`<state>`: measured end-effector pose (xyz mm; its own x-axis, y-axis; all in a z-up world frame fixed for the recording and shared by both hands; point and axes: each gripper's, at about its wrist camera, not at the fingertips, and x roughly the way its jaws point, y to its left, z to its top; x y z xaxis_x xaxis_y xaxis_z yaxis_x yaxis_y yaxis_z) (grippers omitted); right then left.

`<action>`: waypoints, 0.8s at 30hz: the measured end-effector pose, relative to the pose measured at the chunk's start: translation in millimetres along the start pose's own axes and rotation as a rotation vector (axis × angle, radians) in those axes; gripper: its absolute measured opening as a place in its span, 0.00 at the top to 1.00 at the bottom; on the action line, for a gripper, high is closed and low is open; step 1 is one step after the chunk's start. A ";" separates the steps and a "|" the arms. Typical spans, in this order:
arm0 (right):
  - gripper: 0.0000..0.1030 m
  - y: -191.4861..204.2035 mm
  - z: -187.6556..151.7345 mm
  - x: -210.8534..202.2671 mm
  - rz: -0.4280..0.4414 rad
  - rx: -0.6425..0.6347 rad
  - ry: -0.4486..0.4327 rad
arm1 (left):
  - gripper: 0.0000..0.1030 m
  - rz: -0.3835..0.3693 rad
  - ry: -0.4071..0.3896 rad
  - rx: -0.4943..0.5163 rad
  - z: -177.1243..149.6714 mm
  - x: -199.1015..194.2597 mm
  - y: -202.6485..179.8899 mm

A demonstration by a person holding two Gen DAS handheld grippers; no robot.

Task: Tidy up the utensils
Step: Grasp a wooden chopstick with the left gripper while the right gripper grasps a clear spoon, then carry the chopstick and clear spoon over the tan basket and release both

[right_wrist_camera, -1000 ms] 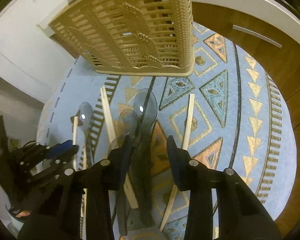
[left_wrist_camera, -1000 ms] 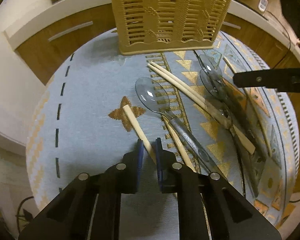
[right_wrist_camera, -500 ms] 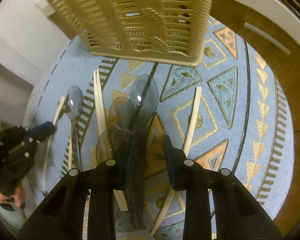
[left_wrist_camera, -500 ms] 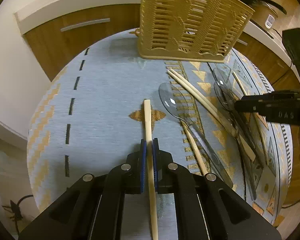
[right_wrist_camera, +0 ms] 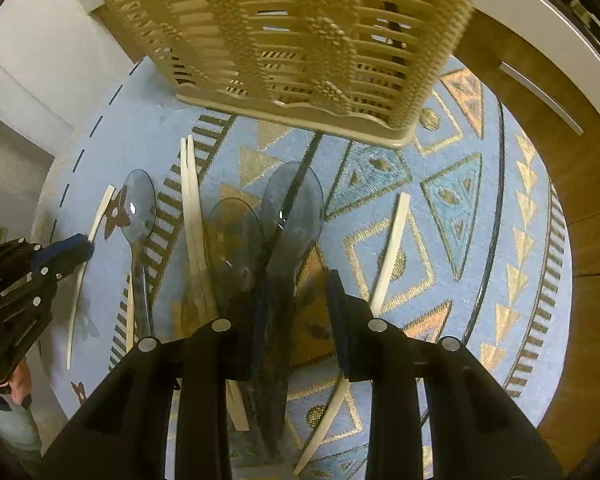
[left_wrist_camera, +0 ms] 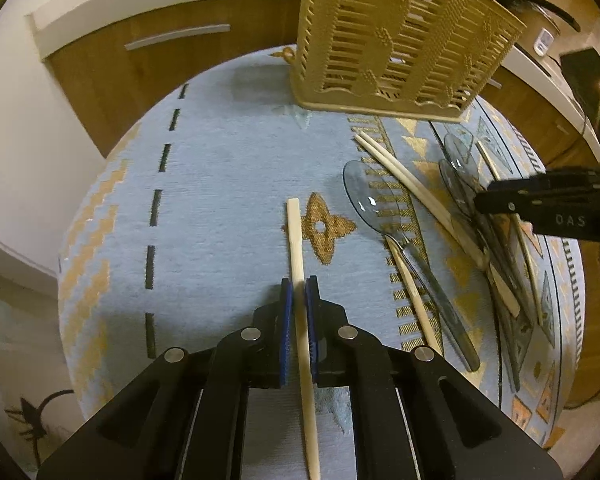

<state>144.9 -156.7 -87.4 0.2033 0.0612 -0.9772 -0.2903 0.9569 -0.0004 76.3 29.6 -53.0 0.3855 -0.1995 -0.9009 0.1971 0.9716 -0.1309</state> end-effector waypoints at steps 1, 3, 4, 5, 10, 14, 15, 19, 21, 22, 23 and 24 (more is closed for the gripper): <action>0.75 0.1 3.0 -0.2 -0.004 -0.007 0.006 | 0.92 -0.009 0.012 0.003 1.9 0.6 0.8; 0.75 5.4 10.0 2.5 -0.015 -0.023 0.022 | 0.90 -0.019 0.042 0.019 6.7 3.0 0.1; 0.76 8.0 11.6 3.1 -0.022 -0.033 0.028 | 0.90 -0.016 0.055 0.033 8.6 4.5 -1.6; 0.85 9.9 13.2 3.4 -0.038 -0.048 0.033 | 0.89 -0.010 0.072 0.051 10.9 5.7 -4.1; 0.90 14.7 16.1 6.8 -0.020 -0.050 0.033 | 0.95 0.078 0.114 0.168 16.0 12.5 -23.5; 0.90 -1.4 10.2 -8.1 0.047 -0.022 -0.039 | 0.96 0.050 0.064 0.161 13.6 5.5 -26.5; 0.90 -4.6 7.6 -13.3 0.054 -0.014 -0.056 | 0.96 0.035 0.042 0.149 13.6 0.9 -25.4; 0.90 -15.8 0.5 -43.7 0.114 0.011 -0.153 | 0.96 -0.047 -0.094 0.106 16.6 -34.8 -21.7; 0.90 -17.8 -3.8 -62.6 0.139 0.007 -0.215 | 0.96 -0.079 -0.161 0.098 21.0 -54.1 -23.2; 0.90 -19.3 -6.8 -70.4 0.150 0.006 -0.237 | 0.96 -0.102 -0.208 0.092 24.3 -67.6 -23.8; 0.90 -19.8 -8.2 -78.6 0.163 0.007 -0.263 | 0.96 -0.120 -0.251 0.088 27.5 -79.8 -24.3; 0.90 -21.3 -8.6 -89.4 0.178 0.006 -0.298 | 0.96 -0.135 -0.296 0.086 29.9 -93.0 -25.6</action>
<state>124.8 -185.0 -1.9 0.4141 0.3067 -0.8570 -0.3407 0.9253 0.1665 62.4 19.5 46.5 0.5931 -0.3664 -0.7170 0.3346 0.9221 -0.1944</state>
